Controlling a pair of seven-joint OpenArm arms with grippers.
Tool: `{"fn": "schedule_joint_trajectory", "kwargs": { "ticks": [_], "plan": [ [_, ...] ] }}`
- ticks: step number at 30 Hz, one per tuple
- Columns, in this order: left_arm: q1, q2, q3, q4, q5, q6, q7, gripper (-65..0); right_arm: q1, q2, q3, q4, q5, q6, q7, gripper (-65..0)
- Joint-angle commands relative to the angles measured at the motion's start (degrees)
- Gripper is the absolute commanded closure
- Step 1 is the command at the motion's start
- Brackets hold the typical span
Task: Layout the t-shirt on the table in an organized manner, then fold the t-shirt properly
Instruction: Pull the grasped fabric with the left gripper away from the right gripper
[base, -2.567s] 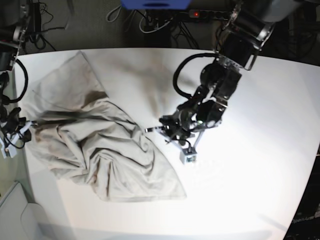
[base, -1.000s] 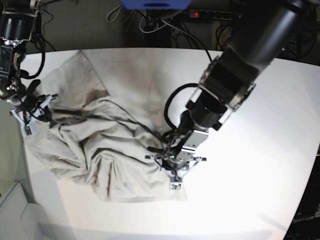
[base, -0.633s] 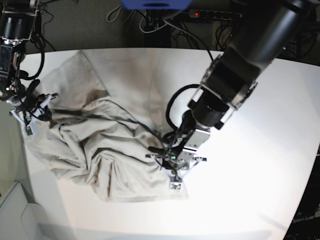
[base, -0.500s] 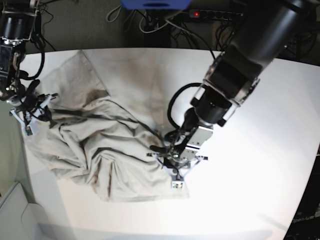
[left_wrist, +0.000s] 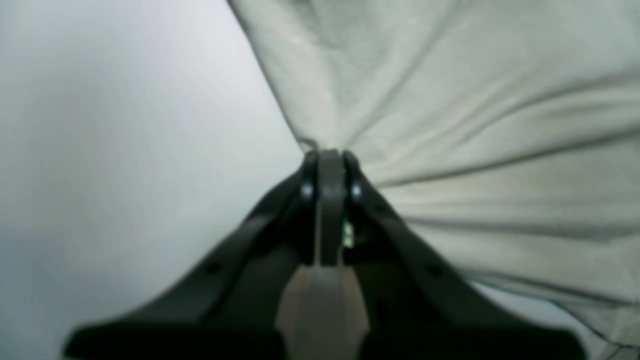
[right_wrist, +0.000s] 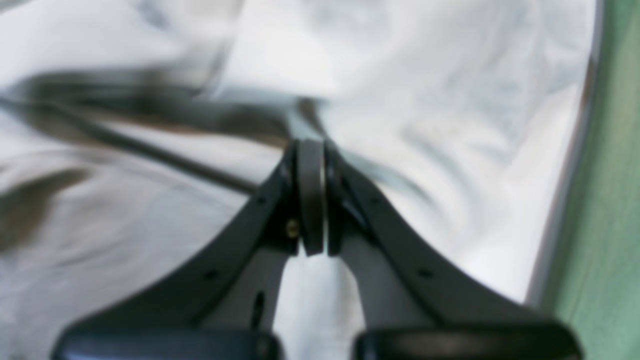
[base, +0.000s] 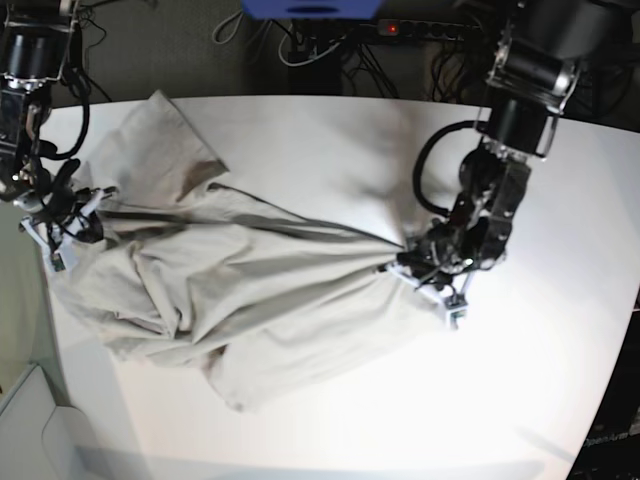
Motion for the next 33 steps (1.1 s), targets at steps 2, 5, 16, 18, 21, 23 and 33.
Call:
{"fn": "schedule_joint_trajectory", "kwargs": {
  "ticks": [2, 5, 16, 18, 21, 23, 33],
  "plan": [
    [2.18, -2.59, -3.11, 5.38, 0.34, 2.92, 4.09, -0.3, 0.92, 0.39, 0.44, 1.0, 0.83, -0.43, 1.25, 0.0],
    [7.45, -4.44, -7.68, 12.06, 0.25, 2.92, 5.59, -0.3, 0.83, 0.13, 0.44, 1.0, 0.83, -0.43, 1.25, 0.0],
    [26.0, -4.88, -22.36, 33.95, 0.16, 2.83, 6.55, -0.3, 0.57, -2.07, 0.09, 0.91, 0.83, -0.43, 0.9, 0.0],
    [28.11, -4.88, -23.42, 36.77, 0.16, 2.83, 6.55, -0.3, 0.57, -2.42, 0.09, 0.91, 0.83, -0.43, 1.08, 0.0],
    [31.1, -4.88, -25.61, 40.81, 0.16, 2.74, 6.55, -0.3, 0.83, -2.6, 0.09, 0.91, 0.83, -0.43, 0.99, 0.0],
    [32.42, -4.88, -26.84, 43.1, 0.16, 2.66, 6.55, -0.3, 0.83, -2.42, 0.09, 1.0, 0.83, -0.43, 0.9, 0.0],
    [26.88, -4.79, -31.86, 44.06, -10.48, 2.57, 5.94, -0.5, -1.01, -2.33, 0.36, 1.09, 0.83, -0.43, 0.81, 0.0]
  ]
}}
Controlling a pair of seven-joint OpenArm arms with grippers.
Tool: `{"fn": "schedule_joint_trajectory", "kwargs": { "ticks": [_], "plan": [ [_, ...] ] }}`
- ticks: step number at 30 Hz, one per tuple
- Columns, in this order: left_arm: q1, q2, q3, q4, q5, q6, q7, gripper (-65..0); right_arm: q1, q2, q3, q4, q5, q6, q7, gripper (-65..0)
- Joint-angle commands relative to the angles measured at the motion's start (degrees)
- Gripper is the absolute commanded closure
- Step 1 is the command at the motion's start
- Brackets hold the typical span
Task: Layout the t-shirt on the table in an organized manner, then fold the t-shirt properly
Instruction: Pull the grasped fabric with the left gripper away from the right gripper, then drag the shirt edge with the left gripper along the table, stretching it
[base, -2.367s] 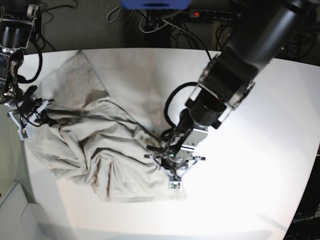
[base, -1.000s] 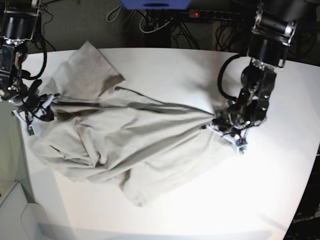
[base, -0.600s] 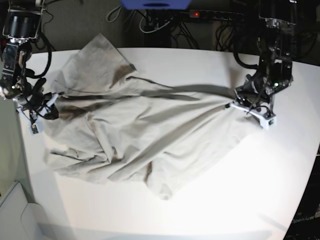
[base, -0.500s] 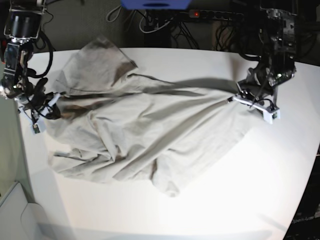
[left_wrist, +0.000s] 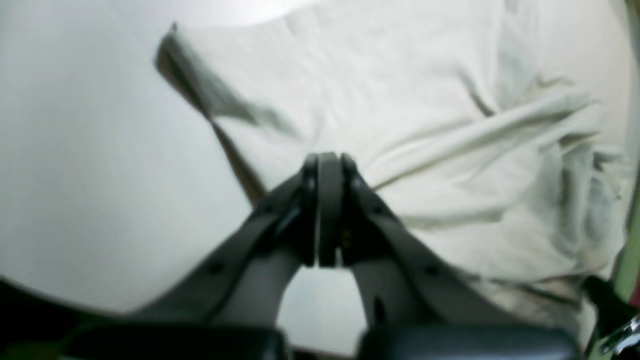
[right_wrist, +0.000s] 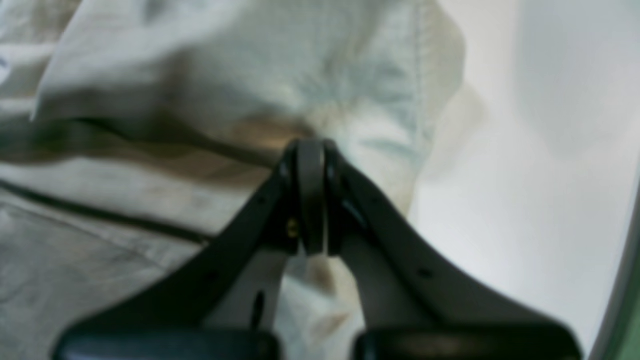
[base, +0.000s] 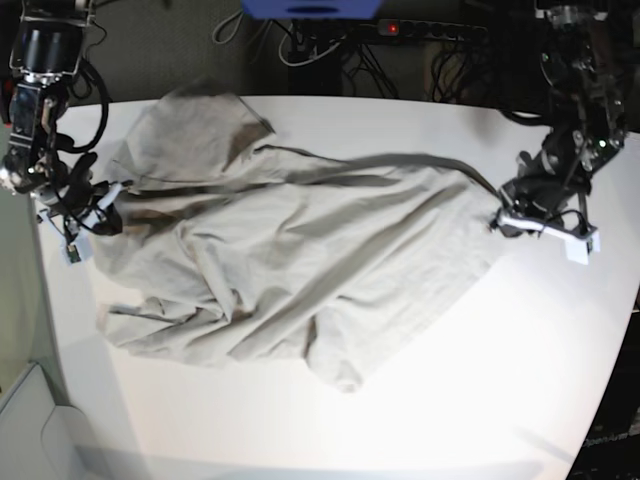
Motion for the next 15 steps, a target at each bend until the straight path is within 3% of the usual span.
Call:
{"fn": "schedule_joint_trajectory", "kwargs": {
  "ticks": [1, 8, 15],
  "plan": [
    [-3.51, -0.51, 1.2, -1.3, -1.43, 1.28, -0.51, -0.5, -0.1, 0.97, 0.38, 1.06, 0.54, -0.43, 0.38, 0.0],
    [-23.73, 5.03, 11.75, -24.07, -0.81, 1.28, -0.6, -0.4, -4.85, -0.26, 0.38, 7.57, 0.54, -0.43, 0.29, 0.0],
    [-39.65, 9.43, 28.63, -45.87, 8.51, 1.28, -7.72, -0.4, -10.3, -0.88, 0.38, 15.83, 0.54, -0.43, 0.2, 0.0]
  ]
}}
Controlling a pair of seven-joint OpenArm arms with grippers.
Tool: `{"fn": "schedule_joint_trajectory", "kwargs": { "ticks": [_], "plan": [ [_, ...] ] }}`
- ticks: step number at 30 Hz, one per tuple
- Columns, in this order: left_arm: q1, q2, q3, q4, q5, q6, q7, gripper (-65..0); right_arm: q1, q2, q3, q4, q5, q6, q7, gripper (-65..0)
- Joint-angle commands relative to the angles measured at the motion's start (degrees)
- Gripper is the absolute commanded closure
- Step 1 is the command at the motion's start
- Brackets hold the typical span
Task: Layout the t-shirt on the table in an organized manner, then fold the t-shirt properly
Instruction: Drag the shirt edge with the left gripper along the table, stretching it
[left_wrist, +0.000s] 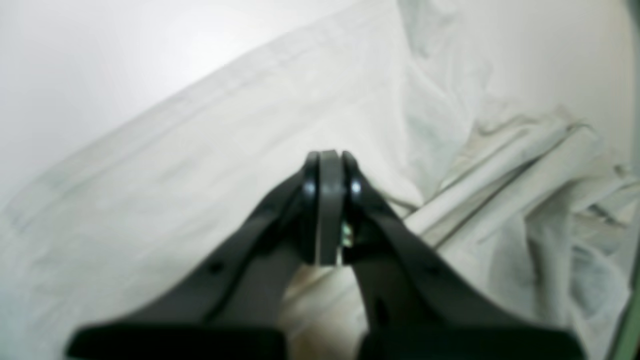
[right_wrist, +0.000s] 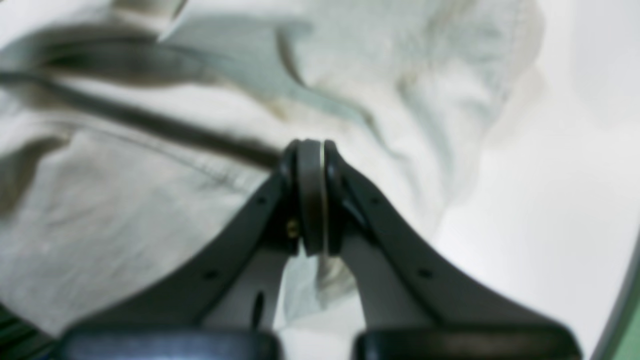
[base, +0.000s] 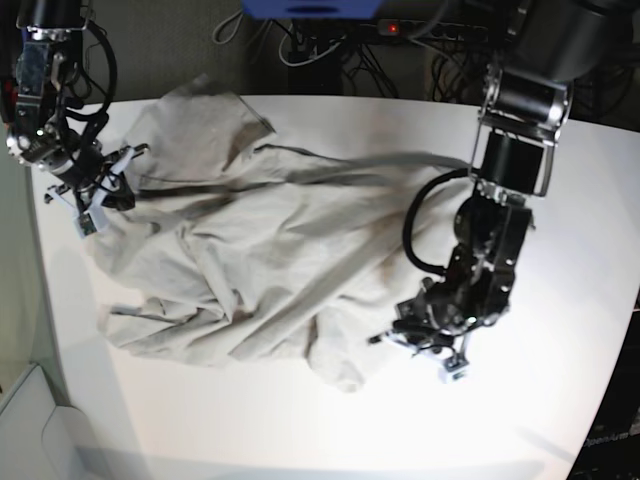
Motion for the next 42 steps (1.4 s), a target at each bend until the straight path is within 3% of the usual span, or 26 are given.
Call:
{"fn": "schedule_joint_trajectory", "kwargs": {
  "ticks": [1, 7, 14, 33, 42],
  "plan": [
    [-2.3, 0.58, 1.25, -1.98, 1.26, 1.15, -1.34, -0.4, -0.25, 0.89, 0.49, 1.85, 0.83, -0.41, 1.14, 0.0],
    [-7.22, 3.48, 5.56, -16.93, 6.62, 1.06, -7.76, -0.4, -2.88, 1.07, 0.49, 4.58, 0.83, -0.41, 1.14, 0.0],
    [-7.93, 2.69, 5.65, -24.84, 7.85, 0.97, -13.48, -0.4, -5.17, 1.16, 0.49, 5.37, 0.83, -0.41, 1.14, 0.0],
    [-2.39, -11.11, 5.21, -25.36, 7.41, 0.97, -13.56, -0.4, 1.51, 2.47, 0.05, 0.53, 0.74, -0.41, 1.14, 0.0],
    [-2.39, -15.68, -2.88, -25.28, 7.41, 0.97, -13.39, -0.4, 3.36, 2.74, 0.05, -3.07, 0.74, -0.41, 1.14, 0.0]
  ]
}}
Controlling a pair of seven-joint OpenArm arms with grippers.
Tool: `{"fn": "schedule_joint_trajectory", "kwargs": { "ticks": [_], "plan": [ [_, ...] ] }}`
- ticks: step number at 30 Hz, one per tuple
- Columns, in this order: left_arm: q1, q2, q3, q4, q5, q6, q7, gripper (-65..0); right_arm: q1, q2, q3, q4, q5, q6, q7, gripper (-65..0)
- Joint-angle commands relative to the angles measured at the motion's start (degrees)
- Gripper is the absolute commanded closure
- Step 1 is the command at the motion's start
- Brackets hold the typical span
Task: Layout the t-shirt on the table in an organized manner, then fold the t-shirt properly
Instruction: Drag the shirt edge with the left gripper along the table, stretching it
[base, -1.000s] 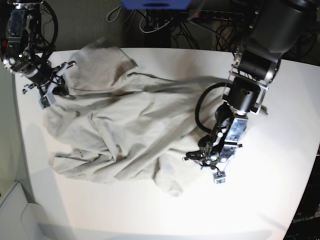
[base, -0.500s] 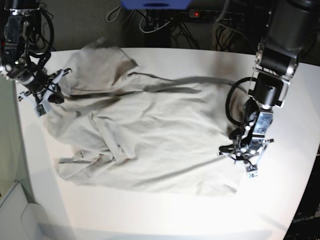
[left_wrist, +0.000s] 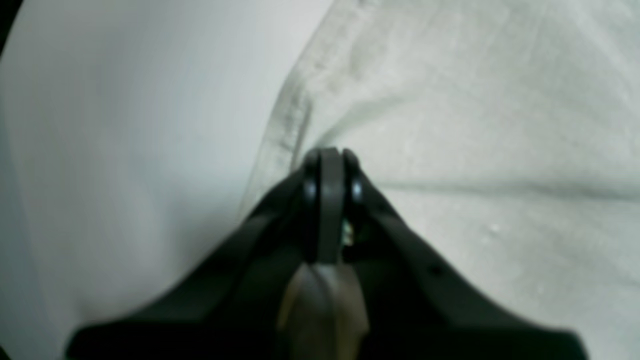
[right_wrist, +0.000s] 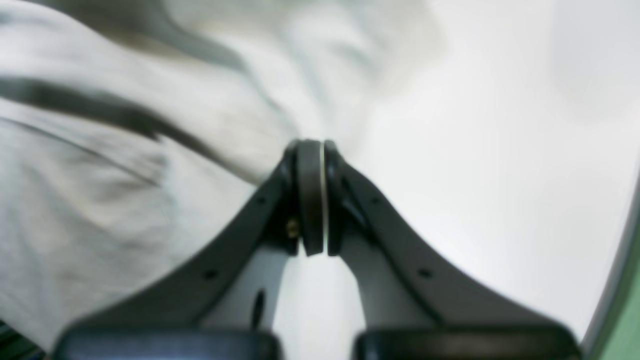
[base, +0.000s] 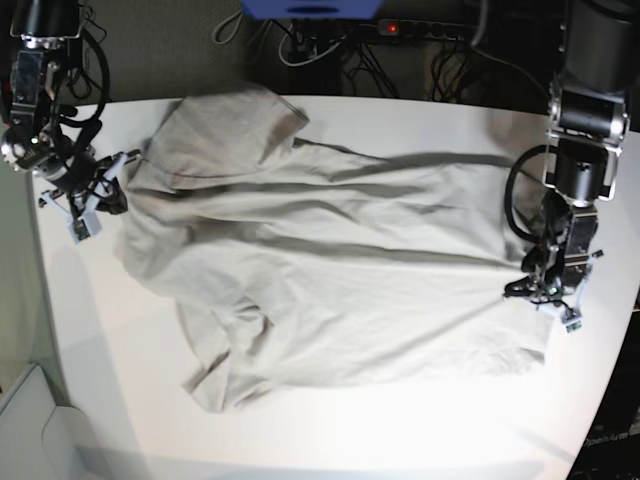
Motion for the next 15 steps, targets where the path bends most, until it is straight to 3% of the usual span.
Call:
{"fn": "schedule_joint_trajectory", "kwargs": {
  "ticks": [1, 5, 10, 15],
  "plan": [
    [-0.86, -0.52, -0.24, 0.27, -0.17, 1.13, 1.19, -0.4, 0.71, 1.06, 0.29, 1.08, 0.67, -0.41, 1.16, 0.0],
    [-0.86, -2.19, -0.32, 3.61, -0.17, 1.13, 1.28, -0.4, 0.8, 0.97, 0.29, 1.35, 0.67, -0.41, 1.16, 0.0],
    [-0.86, -3.5, -1.29, 11.88, -0.17, 1.13, 6.11, -0.4, 0.8, 0.79, 0.29, 1.35, 0.67, -0.41, 1.16, 0.0],
    [1.69, -3.07, -10.08, 22.25, -0.17, 1.13, 12.44, -0.4, 0.8, 0.7, 0.2, 1.35, 0.67, -0.41, 1.16, 0.0]
  ]
}}
